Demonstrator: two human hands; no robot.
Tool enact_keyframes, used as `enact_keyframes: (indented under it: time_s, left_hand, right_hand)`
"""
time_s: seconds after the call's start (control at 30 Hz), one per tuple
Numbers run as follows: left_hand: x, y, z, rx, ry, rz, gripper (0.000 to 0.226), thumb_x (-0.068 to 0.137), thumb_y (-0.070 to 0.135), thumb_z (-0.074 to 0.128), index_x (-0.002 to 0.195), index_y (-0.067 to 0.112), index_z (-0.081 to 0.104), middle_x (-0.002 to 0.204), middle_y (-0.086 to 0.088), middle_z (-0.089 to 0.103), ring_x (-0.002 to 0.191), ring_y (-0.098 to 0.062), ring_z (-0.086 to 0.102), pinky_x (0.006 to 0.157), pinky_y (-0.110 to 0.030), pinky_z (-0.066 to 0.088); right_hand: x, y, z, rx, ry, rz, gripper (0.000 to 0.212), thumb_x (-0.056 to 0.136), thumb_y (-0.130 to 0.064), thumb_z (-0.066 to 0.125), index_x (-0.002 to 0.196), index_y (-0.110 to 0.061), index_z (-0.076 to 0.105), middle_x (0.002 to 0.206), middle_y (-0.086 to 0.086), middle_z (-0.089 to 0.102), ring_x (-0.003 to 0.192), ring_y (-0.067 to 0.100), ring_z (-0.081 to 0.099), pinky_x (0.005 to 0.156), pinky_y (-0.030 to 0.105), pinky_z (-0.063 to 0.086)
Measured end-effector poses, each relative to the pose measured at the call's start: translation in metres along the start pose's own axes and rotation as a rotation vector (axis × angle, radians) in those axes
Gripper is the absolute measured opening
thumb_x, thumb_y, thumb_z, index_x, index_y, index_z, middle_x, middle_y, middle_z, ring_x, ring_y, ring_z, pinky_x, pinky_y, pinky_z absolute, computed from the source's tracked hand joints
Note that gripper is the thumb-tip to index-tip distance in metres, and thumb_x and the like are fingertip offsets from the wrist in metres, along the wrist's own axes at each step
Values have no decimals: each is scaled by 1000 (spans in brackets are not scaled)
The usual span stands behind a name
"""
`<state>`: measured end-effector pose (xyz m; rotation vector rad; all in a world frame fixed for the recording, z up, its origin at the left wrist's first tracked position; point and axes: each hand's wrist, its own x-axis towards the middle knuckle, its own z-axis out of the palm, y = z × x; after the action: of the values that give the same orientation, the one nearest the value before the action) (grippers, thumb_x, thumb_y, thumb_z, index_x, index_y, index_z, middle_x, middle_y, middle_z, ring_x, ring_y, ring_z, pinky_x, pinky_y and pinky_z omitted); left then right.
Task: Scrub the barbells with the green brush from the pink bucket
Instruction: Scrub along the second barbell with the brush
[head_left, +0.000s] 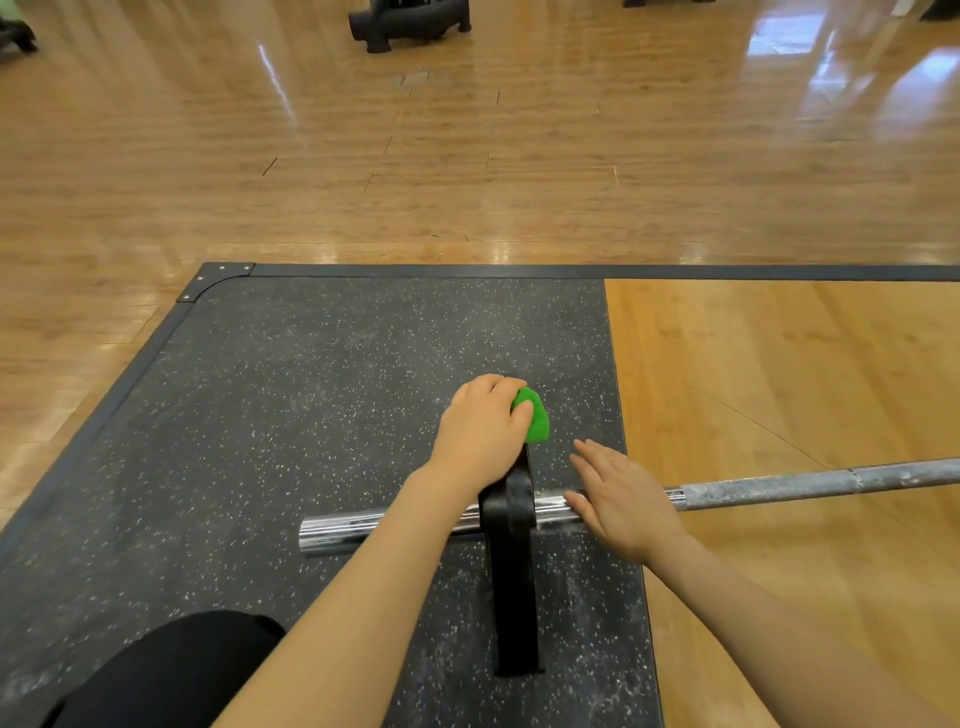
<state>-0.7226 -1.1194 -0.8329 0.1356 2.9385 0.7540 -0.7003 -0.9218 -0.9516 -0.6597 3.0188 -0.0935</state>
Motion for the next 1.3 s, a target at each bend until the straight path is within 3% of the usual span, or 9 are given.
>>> enact_keyframes:
  time_s: [0.23, 0.33, 0.47, 0.6, 0.77, 0.87, 1.0, 1.13, 1.3]
  left_hand:
    - [-48, 9, 8, 83, 86, 45, 53, 100, 43, 26, 146, 20, 36, 155, 0, 26, 145, -26, 13, 114, -39, 23]
    - [-68, 12, 14, 109, 147, 80, 68, 90, 51, 12, 145, 20, 38, 154, -2, 29, 145, -28, 17, 111, -42, 29]
    - [-53, 12, 14, 130, 172, 50, 60, 93, 46, 21, 137, 18, 48, 148, -6, 40, 140, -33, 29, 104, -47, 38]
    - [-20, 10, 11, 130, 102, -30, 42, 100, 35, 37, 139, 20, 46, 148, -6, 38, 140, -31, 27, 111, -45, 30]
    - [19, 13, -2, 156, -94, -158, 46, 101, 35, 28, 147, 33, 30, 158, -8, 18, 145, -36, 7, 116, -47, 11]
    - [31, 12, -5, 230, -167, -116, 46, 102, 33, 25, 148, 34, 29, 161, -8, 5, 146, -33, -6, 117, -47, 2]
    - [21, 8, -3, 246, -122, 46, 44, 103, 26, 26, 146, 25, 37, 151, -4, 36, 143, -28, 20, 114, -39, 21]
    - [3, 8, 0, 301, -71, 112, 42, 103, 28, 29, 142, 22, 42, 147, -6, 40, 140, -30, 25, 113, -39, 23]
    - [20, 11, 2, 332, -137, 43, 39, 101, 29, 29, 132, 18, 50, 129, -7, 52, 123, -28, 39, 101, -42, 34]
  right_hand:
    - [1, -3, -2, 22, 27, 28, 78, 102, -52, 8, 122, -2, 64, 129, 12, 61, 119, 26, 59, 99, 39, 47]
    - [-1, -4, 0, 23, 32, 25, 78, 102, -52, 8, 120, -1, 65, 127, 13, 63, 117, 26, 60, 97, 40, 49]
    - [-3, -4, 1, 15, 52, 10, 78, 102, -52, 8, 119, -1, 66, 125, 13, 64, 116, 26, 61, 95, 40, 50]
    - [-1, -2, 1, 9, 63, 5, 78, 101, -52, 8, 121, -3, 65, 127, 12, 63, 118, 25, 59, 96, 39, 49]
    - [2, 0, 2, 2, 76, -2, 77, 101, -53, 10, 122, -3, 65, 129, 11, 61, 121, 25, 58, 99, 39, 47]
    - [4, 0, 4, 2, 83, -5, 77, 101, -53, 10, 122, -3, 65, 129, 11, 62, 121, 24, 58, 99, 39, 46]
    - [3, 0, 5, 11, 80, 11, 77, 101, -53, 10, 121, -3, 66, 128, 11, 62, 120, 25, 58, 99, 39, 47]
    - [-3, -3, 4, 13, 73, 9, 76, 102, -52, 11, 121, -3, 65, 128, 11, 62, 120, 25, 58, 99, 39, 46]
    - [-9, -4, 3, 14, 36, 5, 74, 102, -52, 12, 121, -5, 66, 130, 8, 61, 122, 23, 56, 104, 37, 42]
